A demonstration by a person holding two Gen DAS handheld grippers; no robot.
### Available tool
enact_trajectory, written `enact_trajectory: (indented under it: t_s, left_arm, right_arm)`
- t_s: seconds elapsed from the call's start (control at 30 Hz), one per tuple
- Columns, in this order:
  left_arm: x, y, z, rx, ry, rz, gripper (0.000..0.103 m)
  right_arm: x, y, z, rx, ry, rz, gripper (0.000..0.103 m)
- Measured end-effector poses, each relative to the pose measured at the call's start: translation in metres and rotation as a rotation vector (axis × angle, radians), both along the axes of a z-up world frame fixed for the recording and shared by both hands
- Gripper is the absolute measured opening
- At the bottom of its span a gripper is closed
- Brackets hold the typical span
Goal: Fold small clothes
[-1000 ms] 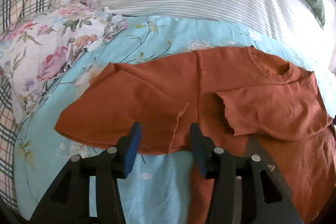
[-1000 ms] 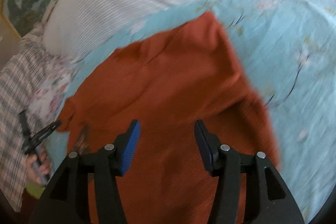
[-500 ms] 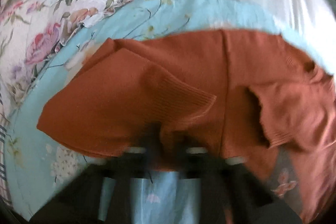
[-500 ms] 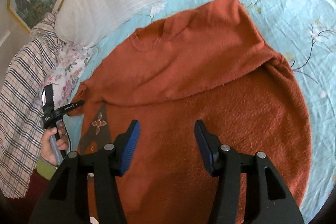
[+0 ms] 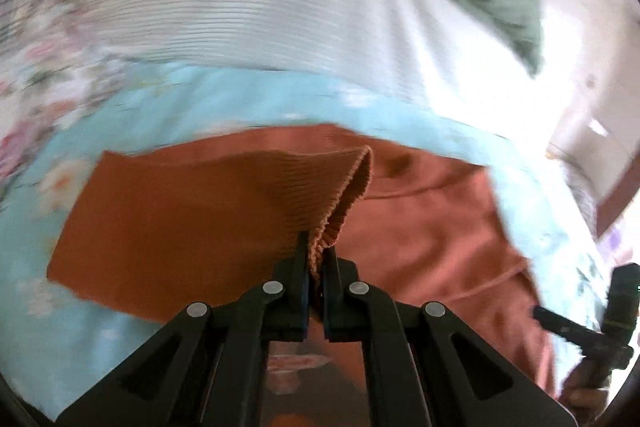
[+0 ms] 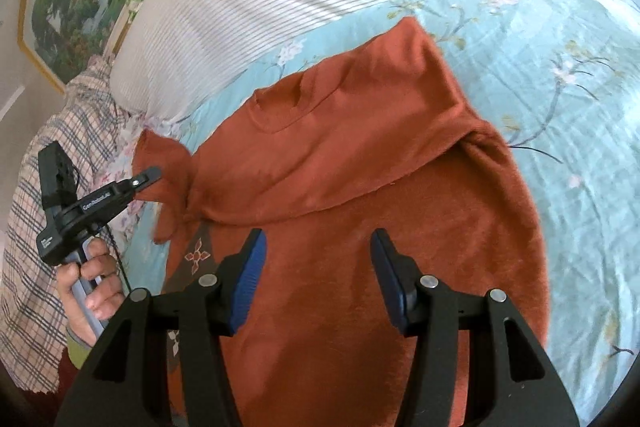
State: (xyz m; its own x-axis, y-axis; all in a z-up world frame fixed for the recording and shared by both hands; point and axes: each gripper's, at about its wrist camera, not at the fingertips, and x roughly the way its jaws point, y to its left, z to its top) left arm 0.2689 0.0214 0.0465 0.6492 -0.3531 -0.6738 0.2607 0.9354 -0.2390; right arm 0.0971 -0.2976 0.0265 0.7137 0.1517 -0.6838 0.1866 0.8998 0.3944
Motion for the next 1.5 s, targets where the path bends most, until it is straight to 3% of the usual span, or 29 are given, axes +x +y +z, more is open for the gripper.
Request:
enact_trajectory:
  t_s: [0.27, 0.47, 0.53, 0.6, 0.7, 0.8, 0.9, 1.03, 1.17, 1.2, 1.23, 1.3, 1.37, 1.5]
  left_arm:
    - [0.012, -0.129, -0.028, -0.013, 0.056, -0.18, 0.002]
    - [0.022, -0.172, -0.067, 0.06, 0.096, -0.218, 0.003]
    - [0.026, -0.171, -0.077, 0.042, 0.13, -0.237, 0.006]
    - [0.026, -0.166, -0.08, -0.002, 0.163, -0.254, 0.022]
    - [0.017, -0.15, -0.078, 0.007, 0.151, -0.233, 0.047]
    - [0.002, -0.121, -0.075, 0.024, 0.141, -0.196, 0.051]
    - [-0.011, -0.082, -0.073, 0.057, 0.126, -0.142, 0.051]
    - [-0.027, -0.015, -0.071, 0.123, 0.103, 0.016, 0.051]
    - [-0.04, 0.061, -0.082, 0.154, 0.116, 0.25, 0.047]
    - [-0.041, 0.07, -0.085, 0.151, 0.123, 0.275, 0.047]
    - [-0.041, 0.082, -0.089, 0.144, 0.139, 0.302, 0.047]
    - [-0.036, 0.099, -0.101, 0.123, 0.184, 0.341, 0.044]
    - [-0.029, 0.102, -0.103, 0.105, 0.194, 0.349, 0.044]
    - [-0.01, 0.1, -0.102, 0.118, 0.179, 0.362, 0.044]
  right_arm:
    - [-0.015, -0.024, 0.003, 0.01, -0.007, -0.064, 0.055]
    - [-0.011, -0.029, 0.001, 0.024, 0.001, -0.072, 0.055]
    - [-0.007, -0.026, 0.001, 0.029, 0.001, -0.062, 0.055]
    - [0.0, -0.022, 0.001, 0.029, 0.007, -0.048, 0.055]
    - [0.014, -0.015, -0.003, 0.033, 0.019, -0.021, 0.056]
    - [0.035, -0.01, -0.01, 0.063, 0.043, 0.005, 0.057]
    - [0.06, -0.004, -0.017, 0.055, 0.061, 0.025, 0.065]
    - [0.097, 0.0, -0.032, 0.028, 0.101, 0.032, 0.066]
    - [0.13, 0.004, -0.054, 0.005, 0.146, 0.047, 0.066]
    - [0.137, 0.007, -0.057, 0.001, 0.151, 0.051, 0.063]
    - [0.142, 0.01, -0.058, -0.008, 0.153, 0.059, 0.039]
    - [0.149, 0.014, -0.059, 0.022, 0.162, 0.081, 0.007]
    - [0.15, 0.019, -0.048, 0.008, 0.13, 0.092, 0.007]
    - [0.131, 0.005, 0.0, 0.0, -0.018, 0.057, 0.005]
